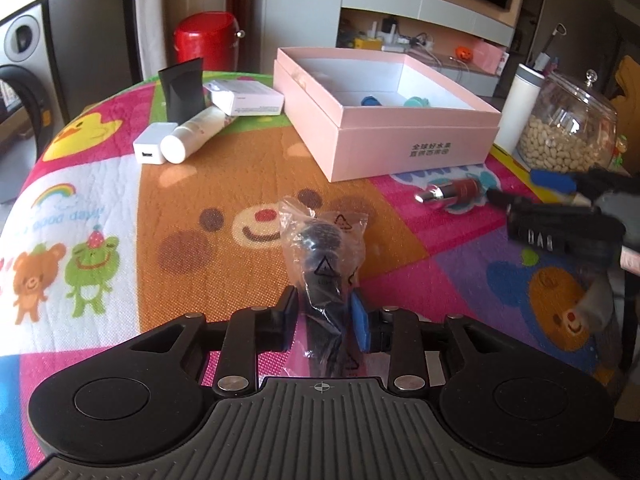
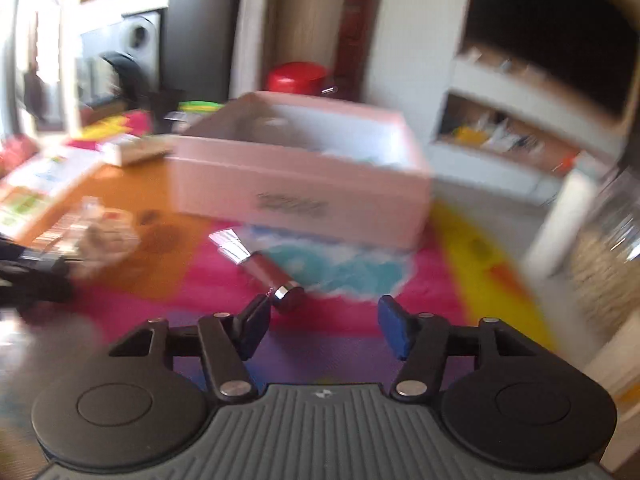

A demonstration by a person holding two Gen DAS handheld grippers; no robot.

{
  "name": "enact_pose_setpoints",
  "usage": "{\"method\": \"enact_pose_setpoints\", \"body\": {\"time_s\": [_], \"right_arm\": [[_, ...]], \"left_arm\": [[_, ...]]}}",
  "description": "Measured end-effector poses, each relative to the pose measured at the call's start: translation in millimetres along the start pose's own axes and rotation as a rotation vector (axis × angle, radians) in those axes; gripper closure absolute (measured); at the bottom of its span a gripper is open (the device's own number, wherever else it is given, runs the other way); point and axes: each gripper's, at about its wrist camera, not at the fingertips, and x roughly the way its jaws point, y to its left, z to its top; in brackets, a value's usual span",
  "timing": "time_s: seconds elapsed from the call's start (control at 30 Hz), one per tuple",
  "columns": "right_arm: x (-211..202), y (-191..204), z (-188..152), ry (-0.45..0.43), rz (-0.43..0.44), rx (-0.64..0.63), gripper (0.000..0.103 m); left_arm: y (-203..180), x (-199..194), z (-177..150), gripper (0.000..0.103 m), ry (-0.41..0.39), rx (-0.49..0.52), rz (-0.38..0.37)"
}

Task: Organize rigid objects
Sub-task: 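Grasp the red bottle with the right gripper while the left holds the clear bag, then carry the bag and red bottle over the pink box and open both grippers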

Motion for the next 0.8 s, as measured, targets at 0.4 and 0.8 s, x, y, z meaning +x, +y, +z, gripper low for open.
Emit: {"method": "enact_pose_setpoints", "body": {"time_s": [0.4,0.8], "right_arm": [[16,2,19,0.036,0.21,0.044,0.019],[51,18,44,0.111,0.2,0.123,0.025]], "left_arm": [[4,-1,-5,0.07,-0.044,-0.046,-0.013],[0,5,1,0.075,-0.048,0.0,0.008]]}}
